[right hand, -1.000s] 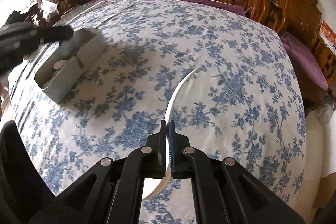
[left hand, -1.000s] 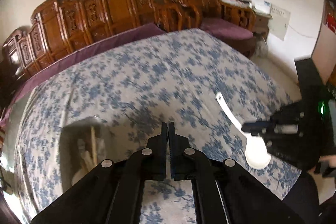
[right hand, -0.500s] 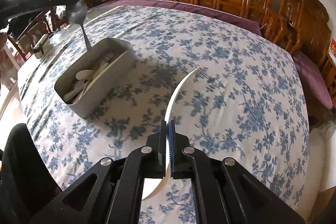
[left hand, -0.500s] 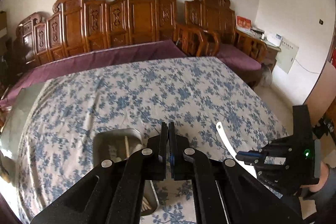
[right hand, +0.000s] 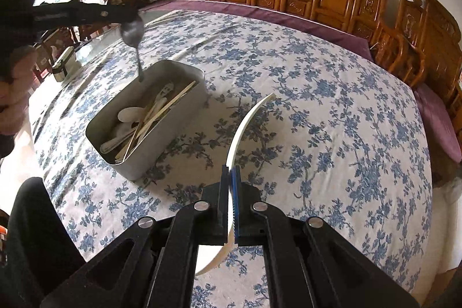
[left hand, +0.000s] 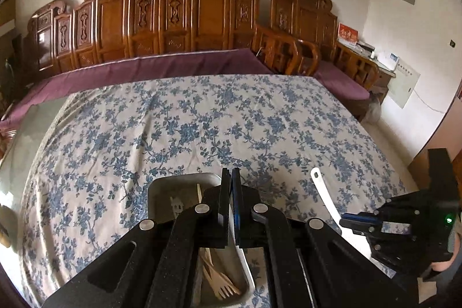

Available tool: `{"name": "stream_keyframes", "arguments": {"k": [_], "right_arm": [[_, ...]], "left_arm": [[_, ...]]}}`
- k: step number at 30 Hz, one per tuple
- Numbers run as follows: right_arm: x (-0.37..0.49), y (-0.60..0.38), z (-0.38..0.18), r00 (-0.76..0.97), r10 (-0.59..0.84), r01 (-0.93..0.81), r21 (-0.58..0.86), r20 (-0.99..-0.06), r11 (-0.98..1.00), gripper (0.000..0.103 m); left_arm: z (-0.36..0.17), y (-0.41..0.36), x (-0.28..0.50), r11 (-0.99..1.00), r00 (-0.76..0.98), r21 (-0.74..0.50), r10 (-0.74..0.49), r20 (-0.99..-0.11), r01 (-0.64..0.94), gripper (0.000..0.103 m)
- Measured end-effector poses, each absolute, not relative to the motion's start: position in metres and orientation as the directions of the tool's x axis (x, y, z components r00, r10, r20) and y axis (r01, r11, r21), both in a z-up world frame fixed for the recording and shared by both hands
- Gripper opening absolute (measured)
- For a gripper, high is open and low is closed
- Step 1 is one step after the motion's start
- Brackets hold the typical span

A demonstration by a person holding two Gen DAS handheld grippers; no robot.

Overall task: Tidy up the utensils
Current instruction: 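Carry the metal spoon into the tray with the left tool and open it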

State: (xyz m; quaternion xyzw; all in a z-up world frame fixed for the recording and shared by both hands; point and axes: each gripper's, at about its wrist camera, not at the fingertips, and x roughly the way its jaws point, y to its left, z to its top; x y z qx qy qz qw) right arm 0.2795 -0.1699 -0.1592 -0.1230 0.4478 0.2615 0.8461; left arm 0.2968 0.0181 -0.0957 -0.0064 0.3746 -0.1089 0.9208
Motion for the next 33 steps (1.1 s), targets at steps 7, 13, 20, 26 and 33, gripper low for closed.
{"name": "stream_keyframes", "arguments": {"k": [7,13,20,26,33], "right_arm": [[0.288,-0.166,-0.167,0.454,0.329,-0.549,0.031,-0.828,0.835,0.003],[0.293,-0.162,-0.173,0.448,0.326,-0.553,0.029,-0.833,0.833,0.003],[0.296,-0.154,-0.172,0.450,0.335,-0.555,0.034,-0.828,0.831,0.003],[0.291,-0.140,-0.160,0.455,0.356,-0.569,0.041,-0.816,0.821,0.003],[0.287,-0.114,-0.147,0.451,0.384,-0.595,0.049,-0.806,0.802,0.003]], "left_arm": [[-0.116,0.013,0.325,0.969,0.690,-0.066,-0.217,-0.691,0.239,0.001],[-0.142,0.025,0.327,0.970,0.665,-0.077,-0.214,-0.715,0.228,0.001],[-0.156,0.040,0.294,0.967,0.659,-0.077,-0.222,-0.718,0.241,0.001],[-0.175,0.054,0.277,0.980,0.615,-0.068,-0.169,-0.770,0.185,0.001],[-0.180,0.073,0.276,0.992,0.589,-0.053,-0.113,-0.800,0.118,0.007]]}}
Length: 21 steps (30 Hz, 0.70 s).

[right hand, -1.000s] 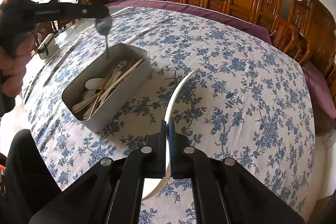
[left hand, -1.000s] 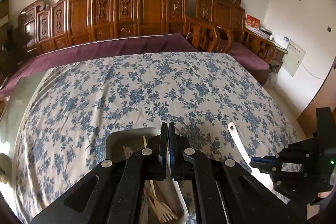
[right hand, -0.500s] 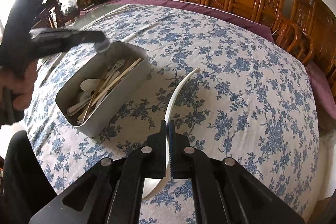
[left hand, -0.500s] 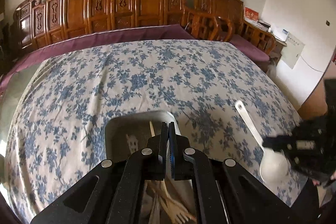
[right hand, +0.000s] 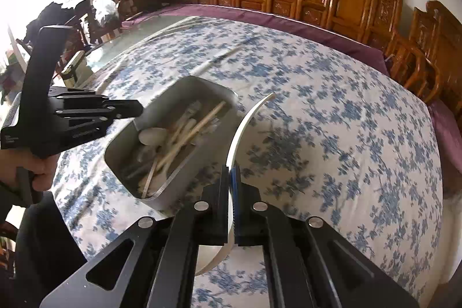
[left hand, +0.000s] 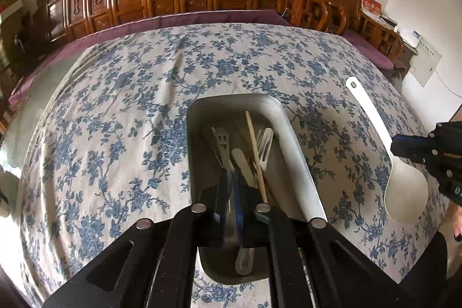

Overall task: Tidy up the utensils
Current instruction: 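Carry the metal spoon into the tray with the left tool and open it, then lower the ceramic soup spoon into the tray and open the right tool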

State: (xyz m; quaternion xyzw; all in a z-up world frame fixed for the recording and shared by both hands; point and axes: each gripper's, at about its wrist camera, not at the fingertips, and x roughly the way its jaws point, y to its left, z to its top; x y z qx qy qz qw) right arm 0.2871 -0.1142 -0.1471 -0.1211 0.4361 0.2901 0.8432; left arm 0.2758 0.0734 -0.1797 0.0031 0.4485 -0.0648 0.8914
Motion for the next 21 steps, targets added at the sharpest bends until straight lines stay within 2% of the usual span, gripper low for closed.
{"name": "stream_keyframes", "arguments": {"k": [3,4,5,7,13,21], "right_arm": [[0.287,-0.101,-0.142,0.448,0.398,-0.609,0.053,-0.801,0.792,0.003],[0.287,-0.096,-0.141,0.446,0.402,-0.613,0.054,-0.800,0.788,0.003],[0.288,-0.090,-0.140,0.445,0.405,-0.618,0.054,-0.799,0.785,0.003],[0.289,-0.081,-0.139,0.441,0.413,-0.625,0.058,-0.797,0.779,0.003],[0.296,-0.047,-0.141,0.431,0.428,-0.653,0.053,-0.795,0.756,0.003],[0.312,-0.004,-0.153,0.416,0.428,-0.672,0.046,-0.802,0.739,0.003]], "left_arm": [[-0.173,0.078,0.271,0.991,0.602,-0.053,-0.114,-0.790,0.119,0.018],[-0.171,0.080,0.269,0.992,0.605,-0.052,-0.113,-0.788,0.117,0.026],[-0.169,0.083,0.267,0.992,0.608,-0.054,-0.114,-0.786,0.115,0.029],[-0.167,0.089,0.264,0.992,0.609,-0.055,-0.111,-0.786,0.110,0.030],[-0.166,0.113,0.252,0.995,0.605,-0.060,-0.096,-0.790,0.080,0.040],[-0.162,0.140,0.238,0.998,0.606,-0.034,-0.064,-0.793,0.060,0.042]]}}
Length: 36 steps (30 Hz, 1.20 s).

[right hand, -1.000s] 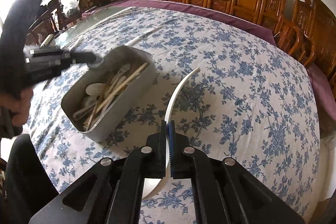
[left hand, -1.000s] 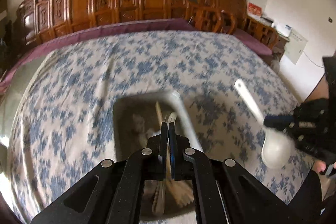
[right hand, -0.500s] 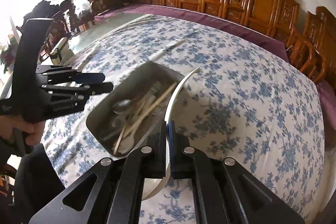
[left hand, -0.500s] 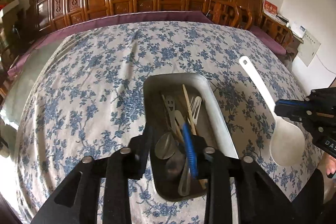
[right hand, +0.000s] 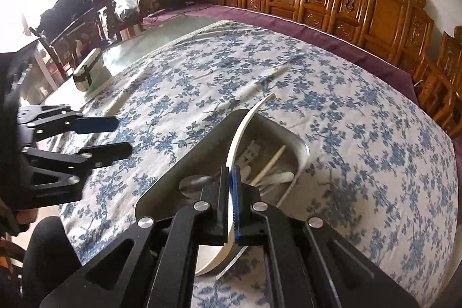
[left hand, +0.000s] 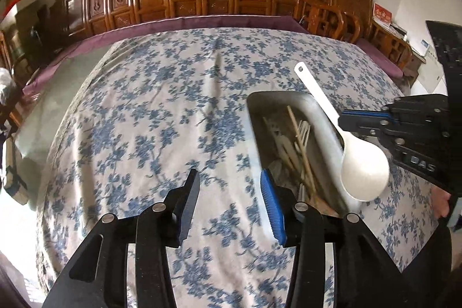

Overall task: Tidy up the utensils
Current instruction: 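Lower the ceramic soup spoon into the tray and open the right tool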

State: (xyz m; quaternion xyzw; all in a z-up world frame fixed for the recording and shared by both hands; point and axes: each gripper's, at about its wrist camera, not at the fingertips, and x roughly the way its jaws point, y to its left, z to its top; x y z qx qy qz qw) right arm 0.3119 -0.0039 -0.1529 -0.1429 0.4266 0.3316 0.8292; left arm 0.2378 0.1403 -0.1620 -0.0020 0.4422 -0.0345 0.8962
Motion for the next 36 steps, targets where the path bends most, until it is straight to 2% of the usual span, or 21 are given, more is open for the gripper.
{"name": "stream_keyframes", "arguments": {"k": [13,26,36], "right_arm": [[0.313,0.019,-0.200,0.393,0.357,-0.677,-0.004,-0.847,0.736,0.003],[0.308,0.024,-0.198,0.320,0.453,-0.696,0.118,-0.832,0.708,0.003],[0.321,0.022,-0.199,0.384,0.399,-0.640,0.071,-0.832,0.765,0.004]], "left_arm": [[-0.172,0.160,0.231,0.999,0.583,-0.025,-0.044,-0.811,0.040,0.042],[-0.173,0.159,0.230,0.999,0.584,-0.023,-0.039,-0.811,0.035,0.042],[-0.173,0.157,0.231,0.999,0.583,-0.032,-0.050,-0.811,0.041,0.042]]}}
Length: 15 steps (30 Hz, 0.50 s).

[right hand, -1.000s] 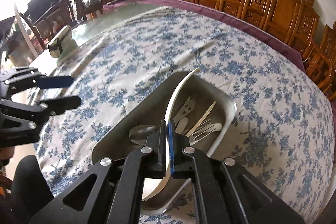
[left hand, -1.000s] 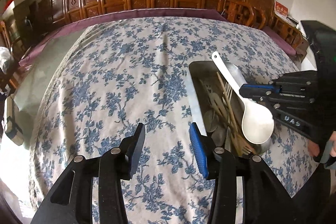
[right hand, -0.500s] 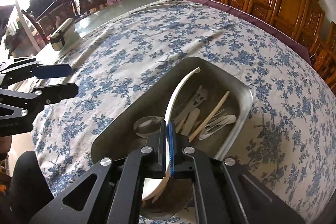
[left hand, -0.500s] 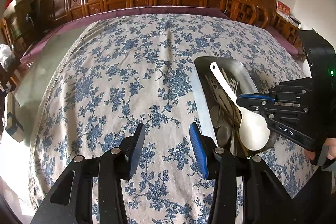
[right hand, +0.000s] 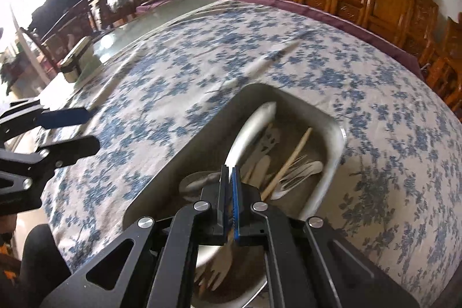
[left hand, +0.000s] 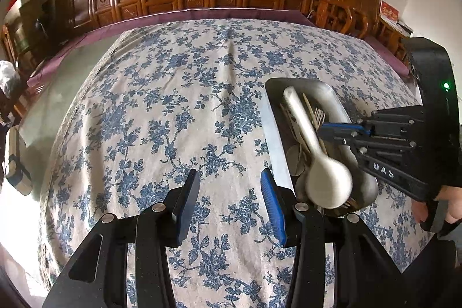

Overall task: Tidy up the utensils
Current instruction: 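Lower the ceramic soup spoon into the tray and open the right tool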

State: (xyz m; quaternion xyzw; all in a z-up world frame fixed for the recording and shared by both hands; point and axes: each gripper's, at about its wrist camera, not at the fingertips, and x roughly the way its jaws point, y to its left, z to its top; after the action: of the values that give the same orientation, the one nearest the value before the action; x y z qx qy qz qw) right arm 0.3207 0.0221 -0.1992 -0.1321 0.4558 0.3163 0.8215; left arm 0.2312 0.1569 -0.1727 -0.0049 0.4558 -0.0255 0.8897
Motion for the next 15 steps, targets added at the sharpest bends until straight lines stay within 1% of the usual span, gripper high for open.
{"name": "stream_keyframes", "arguments": {"k": [9,11,12,13,14,15], "right_arm": [[0.315,-0.005,-0.185,0.440,0.445,-0.602,0.111,-0.780,0.790,0.004],[0.306,-0.014,-0.176,0.466,0.455,-0.595,0.112,-0.759,0.796,0.004],[0.301,-0.022,-0.172,0.477,0.455,-0.582,0.118,-0.752,0.805,0.013],[0.296,-0.028,-0.168,0.486,0.456,-0.572,0.124,-0.746,0.811,0.026],[0.290,-0.036,-0.163,0.497,0.458,-0.563,0.127,-0.737,0.817,0.032],[0.286,-0.042,-0.159,0.510,0.457,-0.555,0.127,-0.729,0.822,0.042]], "left_arm": [[-0.167,0.151,0.230,0.998,0.593,-0.050,-0.063,-0.803,0.038,0.043],[-0.164,0.148,0.228,0.999,0.597,-0.040,-0.050,-0.801,0.031,0.055],[-0.163,0.146,0.228,0.999,0.600,-0.035,-0.045,-0.799,0.027,0.058],[-0.162,0.144,0.226,0.999,0.601,-0.033,-0.040,-0.798,0.023,0.061],[-0.162,0.143,0.226,0.999,0.600,-0.033,-0.039,-0.799,0.021,0.064],[-0.161,0.140,0.225,0.999,0.598,-0.032,-0.037,-0.801,0.019,0.065]]}}
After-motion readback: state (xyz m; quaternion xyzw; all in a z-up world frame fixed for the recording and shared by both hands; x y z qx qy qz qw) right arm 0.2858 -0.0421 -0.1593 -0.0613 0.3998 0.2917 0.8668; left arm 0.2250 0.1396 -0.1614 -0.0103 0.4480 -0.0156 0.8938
